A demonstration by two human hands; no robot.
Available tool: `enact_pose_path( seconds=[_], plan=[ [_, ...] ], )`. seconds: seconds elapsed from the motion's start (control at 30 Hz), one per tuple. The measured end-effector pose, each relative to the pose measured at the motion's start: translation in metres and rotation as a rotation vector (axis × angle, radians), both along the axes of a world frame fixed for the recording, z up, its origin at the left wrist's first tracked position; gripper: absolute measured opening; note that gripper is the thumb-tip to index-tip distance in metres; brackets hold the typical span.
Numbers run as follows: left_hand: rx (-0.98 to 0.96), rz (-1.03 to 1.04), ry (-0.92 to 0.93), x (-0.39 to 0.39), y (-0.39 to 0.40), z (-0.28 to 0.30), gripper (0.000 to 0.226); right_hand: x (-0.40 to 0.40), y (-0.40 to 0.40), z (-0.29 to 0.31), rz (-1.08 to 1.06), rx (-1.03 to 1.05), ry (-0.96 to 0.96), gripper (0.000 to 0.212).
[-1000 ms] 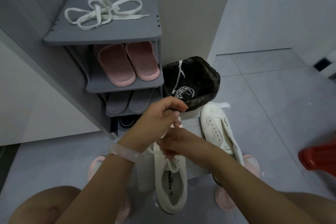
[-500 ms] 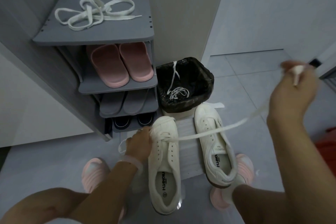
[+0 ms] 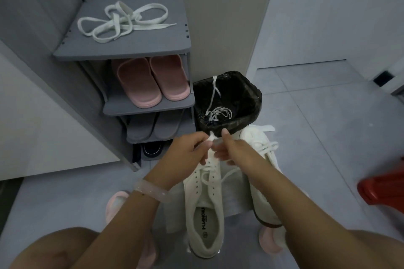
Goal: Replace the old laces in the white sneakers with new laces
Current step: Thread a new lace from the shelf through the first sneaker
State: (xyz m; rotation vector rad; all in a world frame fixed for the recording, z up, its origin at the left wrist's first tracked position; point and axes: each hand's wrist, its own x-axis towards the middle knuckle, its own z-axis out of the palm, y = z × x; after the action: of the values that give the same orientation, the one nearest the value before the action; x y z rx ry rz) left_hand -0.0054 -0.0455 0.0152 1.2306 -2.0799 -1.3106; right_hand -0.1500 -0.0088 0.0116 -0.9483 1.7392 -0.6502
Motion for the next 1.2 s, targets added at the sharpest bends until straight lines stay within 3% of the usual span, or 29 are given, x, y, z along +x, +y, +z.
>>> enact_pose_path(
  seconds=[0.07,0.17,0.27,0.3,0.37,0.5,0.6,0.7,0.73,0.8,0.87,0.9,1.03,1.2],
  plan=[
    [-0.010,-0.109,-0.069,0.001,0.002,-0.001,0.024,0.005,-0.002,-0.001,-0.150,0.103,-0.342,0.050],
    [0.021,-0.289,-0.262,0.009,0.000,-0.007,0.020,0.002,-0.006,0.000,-0.289,0.095,-0.635,0.027],
    [0.109,-0.431,-0.450,0.017,-0.005,-0.019,0.030,0.002,-0.007,0.001,-0.262,0.018,-0.584,0.017],
    [0.167,-0.364,-0.403,0.016,-0.005,-0.021,0.039,0.003,-0.005,0.001,-0.202,-0.002,-0.516,0.017],
    [0.357,-0.052,-0.127,0.012,-0.006,-0.020,0.052,0.008,0.000,0.001,-0.069,-0.031,-0.417,0.018],
    [0.671,0.284,0.384,0.001,-0.006,-0.010,0.032,0.019,0.008,0.003,0.164,-0.054,-0.269,0.022],
    [0.707,0.424,0.590,0.001,-0.006,-0.006,0.025,0.024,0.011,0.001,0.235,-0.039,-0.240,0.018],
    [0.668,0.508,0.670,0.005,-0.010,0.002,0.026,0.024,0.007,-0.007,0.179,-0.073,-0.176,0.013],
    [0.592,0.542,0.616,0.010,-0.014,0.004,0.026,0.020,0.004,-0.010,0.148,-0.104,-0.076,0.013],
    [0.243,0.618,0.321,0.023,-0.022,0.006,0.026,0.011,0.000,-0.012,0.184,-0.148,0.202,0.020],
    [-0.192,0.661,-0.026,0.038,-0.030,0.008,0.023,0.005,0.001,-0.012,0.367,-0.079,0.338,0.026],
    [-0.313,0.622,-0.152,0.043,-0.032,0.009,0.023,0.005,0.002,-0.014,0.473,-0.033,0.352,0.027],
    [-0.246,0.163,-0.496,0.040,-0.022,-0.010,0.022,0.022,0.010,-0.023,0.718,0.016,0.457,0.030],
    [-0.229,-0.084,-0.678,0.027,0.000,-0.048,0.026,0.023,0.009,-0.038,0.626,-0.039,0.682,0.029]
  ],
)
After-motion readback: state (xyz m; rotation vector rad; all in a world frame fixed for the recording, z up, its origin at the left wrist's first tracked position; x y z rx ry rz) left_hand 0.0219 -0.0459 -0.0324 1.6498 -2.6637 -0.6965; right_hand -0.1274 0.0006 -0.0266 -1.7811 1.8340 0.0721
